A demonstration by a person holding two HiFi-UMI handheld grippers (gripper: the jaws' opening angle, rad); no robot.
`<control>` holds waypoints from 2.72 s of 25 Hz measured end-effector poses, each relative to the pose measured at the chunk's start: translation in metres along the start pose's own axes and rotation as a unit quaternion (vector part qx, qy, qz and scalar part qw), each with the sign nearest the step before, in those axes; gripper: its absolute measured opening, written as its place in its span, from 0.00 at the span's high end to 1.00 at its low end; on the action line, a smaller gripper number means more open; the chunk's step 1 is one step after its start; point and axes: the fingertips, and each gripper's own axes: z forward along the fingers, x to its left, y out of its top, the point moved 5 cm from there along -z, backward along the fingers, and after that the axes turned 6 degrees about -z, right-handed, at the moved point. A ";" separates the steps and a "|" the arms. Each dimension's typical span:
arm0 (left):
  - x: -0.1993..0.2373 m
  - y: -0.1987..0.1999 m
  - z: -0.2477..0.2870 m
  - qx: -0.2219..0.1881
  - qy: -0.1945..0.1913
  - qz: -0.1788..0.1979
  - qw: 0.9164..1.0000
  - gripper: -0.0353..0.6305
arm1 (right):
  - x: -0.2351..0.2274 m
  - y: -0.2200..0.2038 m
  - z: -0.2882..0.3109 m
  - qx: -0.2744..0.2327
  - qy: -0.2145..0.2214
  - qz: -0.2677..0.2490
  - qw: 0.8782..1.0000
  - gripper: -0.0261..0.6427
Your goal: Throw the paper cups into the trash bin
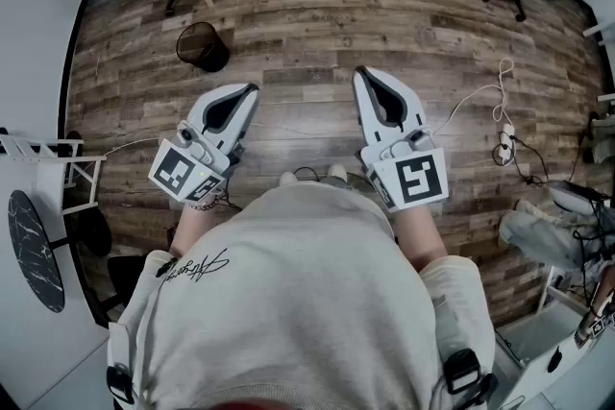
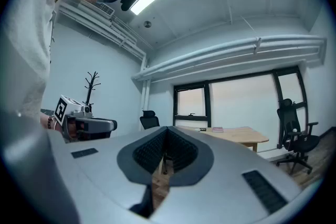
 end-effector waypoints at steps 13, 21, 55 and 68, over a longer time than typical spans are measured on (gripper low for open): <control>-0.004 0.000 0.002 -0.007 0.011 -0.004 1.000 0.94 | 0.001 -0.006 -0.002 0.006 0.010 -0.001 1.000 0.95; -0.007 -0.002 0.005 -0.006 0.019 -0.007 1.000 0.94 | -0.008 -0.005 -0.007 -0.006 0.004 0.014 1.000 0.95; -0.029 -0.022 0.092 -0.012 0.049 -0.004 0.999 0.94 | -0.085 -0.038 -0.031 0.019 0.067 0.008 0.998 0.95; 0.048 -0.016 0.141 -0.009 0.029 0.013 0.999 0.94 | -0.127 -0.046 0.052 0.009 0.045 -0.004 0.999 0.95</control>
